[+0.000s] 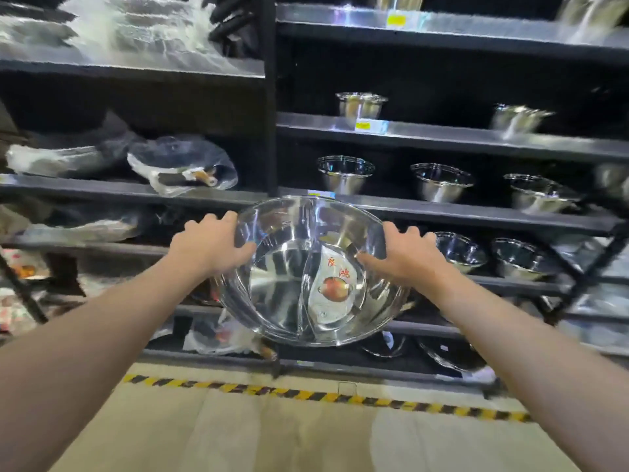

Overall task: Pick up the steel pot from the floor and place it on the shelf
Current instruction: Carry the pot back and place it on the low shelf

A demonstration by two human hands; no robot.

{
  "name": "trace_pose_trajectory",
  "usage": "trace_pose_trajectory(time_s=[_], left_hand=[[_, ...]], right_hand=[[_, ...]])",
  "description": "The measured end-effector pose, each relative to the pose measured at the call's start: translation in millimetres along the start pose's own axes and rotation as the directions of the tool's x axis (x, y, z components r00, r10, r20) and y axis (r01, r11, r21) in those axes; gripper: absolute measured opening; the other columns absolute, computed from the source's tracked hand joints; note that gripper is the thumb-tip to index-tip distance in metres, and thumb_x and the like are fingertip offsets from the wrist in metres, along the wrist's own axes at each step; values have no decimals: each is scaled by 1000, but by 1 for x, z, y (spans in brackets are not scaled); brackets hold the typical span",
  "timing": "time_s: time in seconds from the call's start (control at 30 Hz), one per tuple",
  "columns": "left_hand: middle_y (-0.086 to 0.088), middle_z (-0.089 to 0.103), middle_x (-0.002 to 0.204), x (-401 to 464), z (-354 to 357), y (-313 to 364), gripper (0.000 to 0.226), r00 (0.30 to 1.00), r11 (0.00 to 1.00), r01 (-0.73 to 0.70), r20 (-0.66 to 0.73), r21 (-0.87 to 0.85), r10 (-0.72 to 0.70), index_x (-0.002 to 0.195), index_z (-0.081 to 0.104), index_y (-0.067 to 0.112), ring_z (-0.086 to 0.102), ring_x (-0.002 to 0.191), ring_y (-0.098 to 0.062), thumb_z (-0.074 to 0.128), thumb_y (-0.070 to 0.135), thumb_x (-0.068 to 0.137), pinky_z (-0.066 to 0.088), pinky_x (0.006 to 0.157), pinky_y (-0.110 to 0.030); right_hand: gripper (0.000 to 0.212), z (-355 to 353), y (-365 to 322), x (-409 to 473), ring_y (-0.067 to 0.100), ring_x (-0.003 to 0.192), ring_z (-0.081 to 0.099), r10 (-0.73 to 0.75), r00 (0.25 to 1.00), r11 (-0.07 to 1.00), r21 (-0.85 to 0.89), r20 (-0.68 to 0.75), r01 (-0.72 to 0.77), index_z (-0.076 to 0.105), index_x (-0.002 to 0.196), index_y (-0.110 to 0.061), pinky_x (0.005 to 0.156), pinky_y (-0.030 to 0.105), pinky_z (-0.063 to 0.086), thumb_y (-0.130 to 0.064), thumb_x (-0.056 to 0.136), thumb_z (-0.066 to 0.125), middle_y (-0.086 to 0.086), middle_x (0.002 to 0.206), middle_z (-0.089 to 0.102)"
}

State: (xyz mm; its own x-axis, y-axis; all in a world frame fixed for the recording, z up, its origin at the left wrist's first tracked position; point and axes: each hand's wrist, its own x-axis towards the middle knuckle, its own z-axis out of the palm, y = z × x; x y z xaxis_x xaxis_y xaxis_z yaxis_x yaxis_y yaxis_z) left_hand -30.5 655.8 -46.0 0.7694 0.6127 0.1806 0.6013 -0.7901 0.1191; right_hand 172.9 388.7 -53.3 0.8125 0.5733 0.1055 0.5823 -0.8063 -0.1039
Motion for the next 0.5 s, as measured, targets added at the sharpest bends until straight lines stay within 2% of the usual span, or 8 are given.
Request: trace_pose_trajectory(time_s=[0.1,0.23,0.37,0.5], left_hand=[[-11,56,109,26,27,53,65,992,992,-104,61,-66,108,115,47,23,54,103,-41,43,73,75,48,83,-50],[-14,59,110,55,62,118,69,965,972,-212,136,-98,225,120,47,20,57,104,-42,46,72,75,49,89,-54],[-12,58,109,78,98,157,70,959,971,-220,158,-97,233,118,46,21,57,101,-42,45,75,75,51,84,-55],[-15,53,122,97,157,170,76,955,980,-187,219,-72,198,132,43,21,51,110,-46,43,75,78,48,88,-57]], right_hand=[[88,6,52,-9,47,118,43,128,992,989,-81,13,-127,35,135,-18,95,56,40,-84,78,40,26,128,50],[87,15,116,-7,48,116,44,229,973,971,-76,11,-228,37,135,-18,84,55,42,-81,76,43,25,124,52],[89,38,160,14,46,121,44,242,968,968,-85,71,-236,35,137,-17,95,60,42,-82,75,41,24,126,54],[101,93,185,43,50,131,35,249,960,967,-94,128,-239,19,152,-18,98,61,39,-83,78,41,27,142,44]])
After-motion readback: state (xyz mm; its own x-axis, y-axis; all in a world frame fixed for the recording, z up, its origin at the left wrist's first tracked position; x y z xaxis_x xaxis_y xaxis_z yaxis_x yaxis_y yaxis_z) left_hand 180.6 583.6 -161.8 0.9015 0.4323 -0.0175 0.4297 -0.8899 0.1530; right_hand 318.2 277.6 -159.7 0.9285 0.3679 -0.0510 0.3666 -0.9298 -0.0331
